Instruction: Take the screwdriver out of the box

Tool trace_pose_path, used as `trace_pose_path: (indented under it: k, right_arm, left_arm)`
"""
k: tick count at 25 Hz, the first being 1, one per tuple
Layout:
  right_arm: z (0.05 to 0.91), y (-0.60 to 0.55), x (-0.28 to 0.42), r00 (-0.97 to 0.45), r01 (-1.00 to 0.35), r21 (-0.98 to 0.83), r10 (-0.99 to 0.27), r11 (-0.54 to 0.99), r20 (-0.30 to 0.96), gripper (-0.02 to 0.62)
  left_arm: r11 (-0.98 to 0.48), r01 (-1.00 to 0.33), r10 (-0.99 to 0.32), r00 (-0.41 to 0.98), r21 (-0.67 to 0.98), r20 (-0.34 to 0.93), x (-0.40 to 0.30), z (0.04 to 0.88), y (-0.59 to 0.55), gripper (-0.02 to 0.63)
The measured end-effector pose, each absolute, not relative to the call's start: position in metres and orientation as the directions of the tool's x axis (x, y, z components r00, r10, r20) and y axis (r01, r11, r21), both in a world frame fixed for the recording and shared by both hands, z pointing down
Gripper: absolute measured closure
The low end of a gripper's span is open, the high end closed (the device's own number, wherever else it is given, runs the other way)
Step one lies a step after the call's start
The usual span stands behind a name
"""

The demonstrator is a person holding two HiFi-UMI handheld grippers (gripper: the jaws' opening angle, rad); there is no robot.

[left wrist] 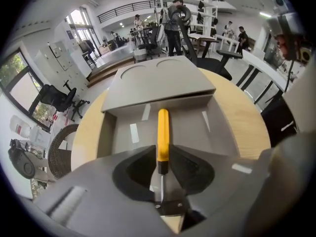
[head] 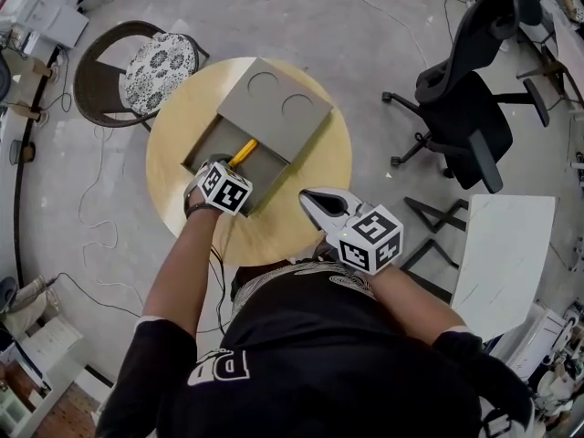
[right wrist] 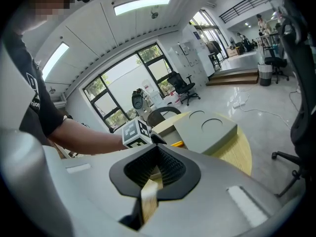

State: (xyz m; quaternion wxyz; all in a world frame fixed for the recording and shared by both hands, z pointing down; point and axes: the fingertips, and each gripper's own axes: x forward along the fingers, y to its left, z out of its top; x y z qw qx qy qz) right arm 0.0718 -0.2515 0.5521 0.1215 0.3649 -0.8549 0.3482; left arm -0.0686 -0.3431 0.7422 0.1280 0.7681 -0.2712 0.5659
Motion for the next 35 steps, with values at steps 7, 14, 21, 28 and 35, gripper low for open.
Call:
trace_pose_path:
  k: [7,14,21,28,35]
  right_arm:
    - [0.555,-0.251,0.078,-0.699,-0.714,-0.511,-0.540,0.479,0.469,0.595]
    - [0.559,-0.249,0.084,-0.689,-0.723,-0.514,-0.545,0.462,0.478,0.595]
    - [0.560,-0.244,0.088,-0.684,-0.727,-0.511,-0.551,0.459,0.479,0.595]
    - [0.552,-0.241,0.089,-0.676,-0.733,-0.501,-0.572,0.460,0.464,0.595]
    - [0.537,-0.237,0.077,-0.680,-0.731,-0.483,-0.584,0.483,0.445,0.595]
  left_arm:
    - [-0.819,-0.568,-0.244,0.220,-0.079,0.945,-0.065,0.751,-0.347,0.462]
    - [-0.818,-0.573,-0.199,0.212,-0.043,0.957,-0.065,0.755,-0.348,0.463]
    - [-0.803,-0.595,-0.177,0.225,-0.009,0.958,-0.063,0.755,-0.350,0.466]
    - [-0.779,-0.626,-0.221,0.234,-0.027,0.947,-0.060,0.741,-0.348,0.468]
    - [-0.777,-0.628,-0.275,0.272,-0.047,0.922,-0.060,0.707,-0.345,0.468]
